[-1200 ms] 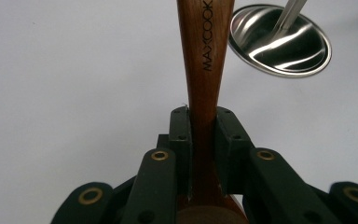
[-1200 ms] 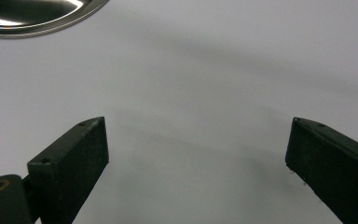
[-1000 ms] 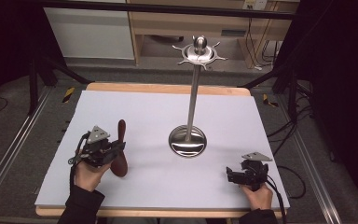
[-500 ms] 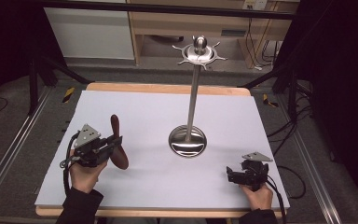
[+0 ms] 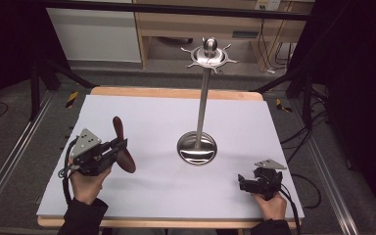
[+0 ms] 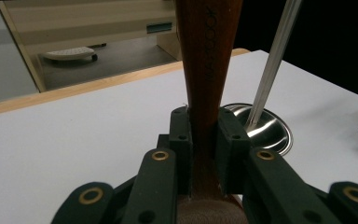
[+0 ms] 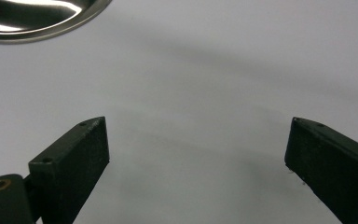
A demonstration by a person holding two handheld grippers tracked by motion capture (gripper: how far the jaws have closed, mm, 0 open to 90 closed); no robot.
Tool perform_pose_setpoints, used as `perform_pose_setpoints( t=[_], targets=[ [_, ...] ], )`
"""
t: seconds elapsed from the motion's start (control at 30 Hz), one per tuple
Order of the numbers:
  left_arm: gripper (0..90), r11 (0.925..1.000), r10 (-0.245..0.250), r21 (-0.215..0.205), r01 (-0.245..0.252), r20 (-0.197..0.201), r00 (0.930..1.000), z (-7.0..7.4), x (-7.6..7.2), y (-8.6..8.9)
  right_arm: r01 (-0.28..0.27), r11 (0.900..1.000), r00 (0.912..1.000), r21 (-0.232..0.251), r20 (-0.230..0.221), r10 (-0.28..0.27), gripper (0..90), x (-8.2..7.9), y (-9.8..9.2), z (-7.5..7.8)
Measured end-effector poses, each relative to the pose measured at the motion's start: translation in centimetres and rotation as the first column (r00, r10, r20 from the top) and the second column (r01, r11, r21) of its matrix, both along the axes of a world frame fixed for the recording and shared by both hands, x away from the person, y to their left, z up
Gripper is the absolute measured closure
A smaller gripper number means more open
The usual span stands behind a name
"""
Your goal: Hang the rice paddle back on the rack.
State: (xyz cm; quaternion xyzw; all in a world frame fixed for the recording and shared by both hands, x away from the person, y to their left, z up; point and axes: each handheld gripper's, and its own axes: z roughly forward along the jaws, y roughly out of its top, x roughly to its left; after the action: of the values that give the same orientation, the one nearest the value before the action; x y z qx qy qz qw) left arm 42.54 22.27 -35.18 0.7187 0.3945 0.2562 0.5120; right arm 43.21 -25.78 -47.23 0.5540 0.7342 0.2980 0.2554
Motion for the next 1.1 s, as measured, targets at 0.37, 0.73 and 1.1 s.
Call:
perform_pose_setpoints(
  t=[0.37, 0.73, 1.1],
  targets=[
    [77.8, 0.9998, -0.021, 0.006, 0.021, 0.026, 0.9994, 1.2, 0.6, -0.8, 0.011, 1.000, 0.9999, 0.009, 0.003, -0.011, 7.0, 0.1, 0.2, -0.1],
    [77.8, 0.9991, -0.038, -0.015, 0.039, 0.053, 0.9979, 3.4, 1.3, -2.0, 0.009, 1.000, 0.9999, 0.011, 0.014, -0.009, 6.9, 0.1, 0.2, 0.1],
    [77.9, 0.9963, -0.078, -0.031, 0.080, 0.072, 0.9944, 5.4, 1.9, -3.9, 0.008, 1.000, 0.9997, 0.011, 0.023, -0.009, 6.9, 0.2, 0.4, 0.3]
  ],
)
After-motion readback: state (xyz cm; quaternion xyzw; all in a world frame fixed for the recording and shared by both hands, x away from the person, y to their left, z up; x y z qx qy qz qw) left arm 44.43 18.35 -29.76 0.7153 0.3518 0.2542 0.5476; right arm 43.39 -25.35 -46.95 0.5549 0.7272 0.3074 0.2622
